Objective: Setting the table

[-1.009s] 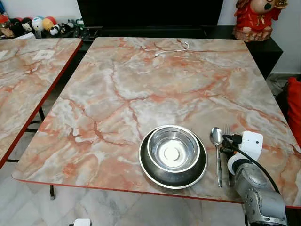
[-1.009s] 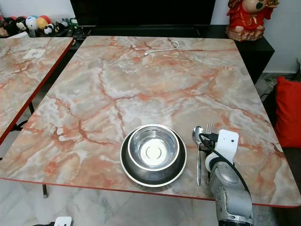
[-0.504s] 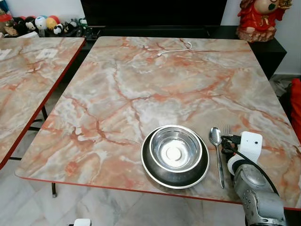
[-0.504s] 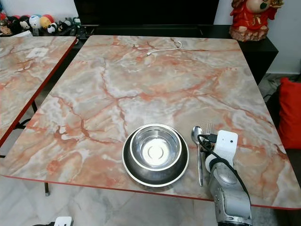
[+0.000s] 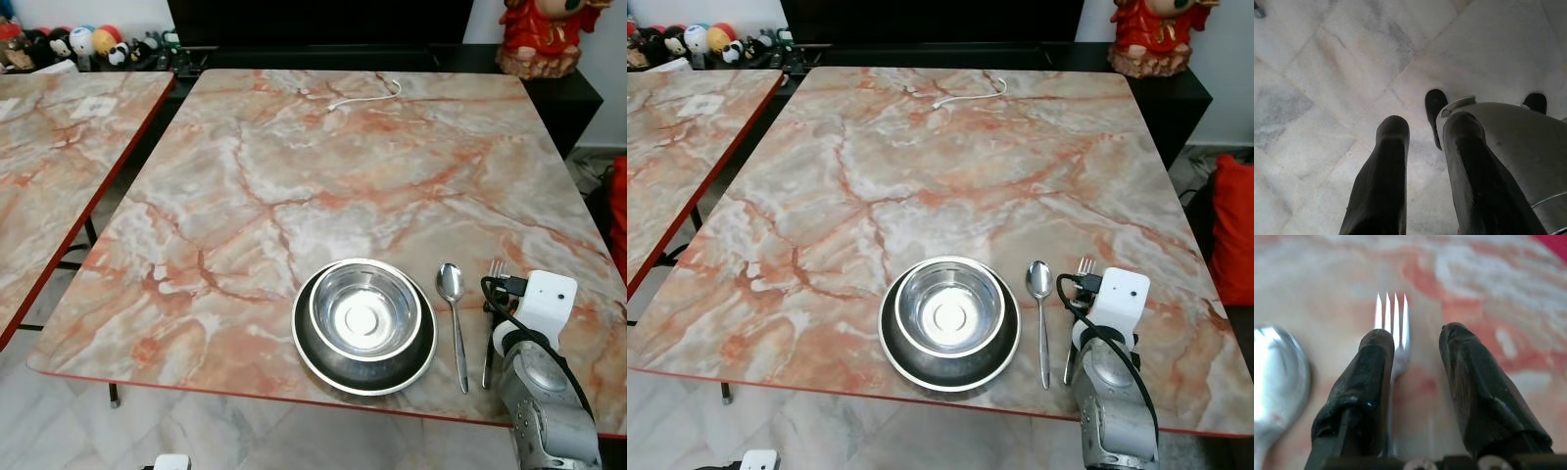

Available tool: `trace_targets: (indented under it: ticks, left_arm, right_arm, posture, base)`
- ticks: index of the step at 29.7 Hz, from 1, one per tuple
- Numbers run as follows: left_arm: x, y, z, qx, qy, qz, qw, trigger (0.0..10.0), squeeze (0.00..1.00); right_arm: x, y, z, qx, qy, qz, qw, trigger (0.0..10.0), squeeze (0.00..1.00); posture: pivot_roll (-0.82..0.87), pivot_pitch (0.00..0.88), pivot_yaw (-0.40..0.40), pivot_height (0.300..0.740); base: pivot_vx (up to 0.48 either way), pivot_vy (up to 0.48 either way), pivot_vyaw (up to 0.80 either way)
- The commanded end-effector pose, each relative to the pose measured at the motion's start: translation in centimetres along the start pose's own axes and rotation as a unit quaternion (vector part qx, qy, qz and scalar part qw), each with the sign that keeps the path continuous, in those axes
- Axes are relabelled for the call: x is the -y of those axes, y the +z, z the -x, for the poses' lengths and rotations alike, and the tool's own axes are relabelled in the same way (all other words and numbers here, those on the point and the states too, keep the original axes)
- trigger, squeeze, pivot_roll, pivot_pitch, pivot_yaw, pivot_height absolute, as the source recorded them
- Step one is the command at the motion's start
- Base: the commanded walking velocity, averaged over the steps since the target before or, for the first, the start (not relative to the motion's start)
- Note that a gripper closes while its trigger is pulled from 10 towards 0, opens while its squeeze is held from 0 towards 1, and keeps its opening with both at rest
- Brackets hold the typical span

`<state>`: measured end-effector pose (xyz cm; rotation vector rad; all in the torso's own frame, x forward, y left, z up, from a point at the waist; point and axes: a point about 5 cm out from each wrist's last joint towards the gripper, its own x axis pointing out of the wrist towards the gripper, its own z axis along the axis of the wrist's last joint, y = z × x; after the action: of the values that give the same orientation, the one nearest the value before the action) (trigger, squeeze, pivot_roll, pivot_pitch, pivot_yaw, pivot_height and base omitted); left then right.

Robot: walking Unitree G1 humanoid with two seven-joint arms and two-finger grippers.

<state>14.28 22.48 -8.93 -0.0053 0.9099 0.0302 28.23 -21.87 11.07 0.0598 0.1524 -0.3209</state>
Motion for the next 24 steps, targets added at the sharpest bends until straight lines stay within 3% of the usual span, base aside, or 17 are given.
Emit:
trace_targets:
  ticks: [1, 11, 13, 15, 19, 22, 24]
  left_arm:
    - [-0.5, -0.9, 0.3, -0.017, 0.007, 0.008, 1.000, 10.0, 0.00]
    - [-0.5, -0.9, 0.3, -0.016, 0.006, 0.007, 1.000, 10.0, 0.00]
    - [-0.5, -0.9, 0.4, -0.016, 0.007, 0.004, 1.000, 10.0, 0.00]
    - [-0.5, -1.0, 0.4, -0.017, 0.009, 0.002, 1.000, 10.0, 0.00]
    - [-0.6, -1.1, 0.4, -0.018, 0.013, 0.007, 1.000, 10.0, 0.00]
    - [-0.6, -1.2, 0.5, -0.018, 0.017, 0.012, 1.000, 10.0, 0.00]
    - [-0.5, -1.3, 0.5, -0.021, 0.016, 0.011, 1.000, 10.0, 0.00]
  right_arm:
    - [-0.6, 1.1, 0.3, 0.038, 0.018, -0.015, 0.999, 10.0, 0.00]
    - [-1.6, 1.5, 0.4, 0.069, 0.053, -0.019, 0.996, 10.0, 0.00]
    - [-2.0, 3.4, 0.8, 0.139, 0.066, -0.009, 0.988, 10.0, 0.00]
    - [-2.4, 3.5, 1.1, 0.153, 0.082, 0.007, 0.985, 10.0, 0.00]
    - [-2.7, 3.4, 1.1, 0.156, 0.103, 0.018, 0.982, 10.0, 0.00]
    - [-3.0, 3.7, 1.0, 0.167, 0.117, 0.025, 0.979, 10.0, 0.00]
    - [-3.0, 4.2, 0.7, 0.174, 0.119, 0.019, 0.977, 10.0, 0.00]
  posture:
    - [-0.11, 0.131, 0.051, 0.740]
    - [-0.11, 0.118, 0.049, 0.740]
    - [-0.11, 0.114, 0.051, 0.740]
    - [-0.11, 0.107, 0.051, 0.740]
    - [-0.11, 0.089, 0.043, 0.740]
    - [-0.11, 0.080, 0.041, 0.740]
    - [-0.11, 0.064, 0.037, 0.740]
  base:
    - [0.000, 0.000, 0.00]
    - [0.000, 0.000, 0.00]
    - [0.000, 0.000, 0.00]
    - [0.000, 0.000, 0.00]
    - [0.000, 0.000, 0.00]
    - [0.000, 0.000, 0.74]
    - [0.000, 0.480, 0.23]
